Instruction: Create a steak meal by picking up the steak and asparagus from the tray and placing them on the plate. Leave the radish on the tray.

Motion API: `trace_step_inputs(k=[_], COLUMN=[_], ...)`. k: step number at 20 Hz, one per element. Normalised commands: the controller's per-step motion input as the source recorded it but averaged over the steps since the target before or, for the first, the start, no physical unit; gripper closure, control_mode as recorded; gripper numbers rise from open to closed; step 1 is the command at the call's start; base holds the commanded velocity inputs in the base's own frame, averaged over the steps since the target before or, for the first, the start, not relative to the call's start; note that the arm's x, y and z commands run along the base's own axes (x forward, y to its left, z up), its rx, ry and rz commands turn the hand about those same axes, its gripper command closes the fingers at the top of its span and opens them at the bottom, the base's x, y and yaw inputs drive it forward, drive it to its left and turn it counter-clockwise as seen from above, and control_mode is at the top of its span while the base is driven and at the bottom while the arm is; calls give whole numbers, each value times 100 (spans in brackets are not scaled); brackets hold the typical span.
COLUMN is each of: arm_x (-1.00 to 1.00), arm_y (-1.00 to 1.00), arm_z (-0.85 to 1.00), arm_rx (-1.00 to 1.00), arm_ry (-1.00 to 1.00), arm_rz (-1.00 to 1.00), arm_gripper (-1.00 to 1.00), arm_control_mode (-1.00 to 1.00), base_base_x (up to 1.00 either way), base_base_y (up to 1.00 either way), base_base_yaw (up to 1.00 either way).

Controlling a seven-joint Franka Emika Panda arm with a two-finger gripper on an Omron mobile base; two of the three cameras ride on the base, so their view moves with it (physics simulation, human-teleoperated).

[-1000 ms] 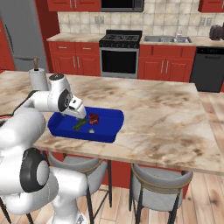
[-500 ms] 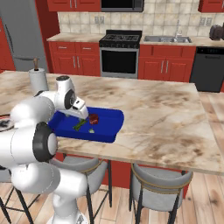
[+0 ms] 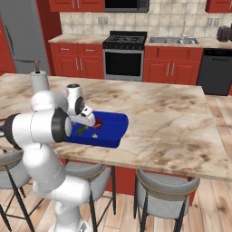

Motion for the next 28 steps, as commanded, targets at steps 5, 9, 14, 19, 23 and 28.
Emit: trace_step_inputs(k=[5, 9, 14, 19, 23, 28], arm_x=[42, 41, 36, 31, 28, 8], arm_y=[13, 18, 9, 0, 0, 1], arm_z=[-33, -32, -37, -39, -41, -50], arm_rx=[0, 0, 0, 0, 0, 0], arm_ry=[8, 8, 3, 0, 0, 0], arm_rz=[0, 0, 0, 0, 0, 0], arm_gripper=[-100, -100, -100, -100, -100, 100], arm_control_mode=[-100, -100, -100, -100, -100, -100], base_base_x=[0, 0, 0, 0, 0, 0], base_base_y=[0, 0, 0, 0, 0, 0], base_base_yaw=[0, 0, 0, 0, 0, 0])
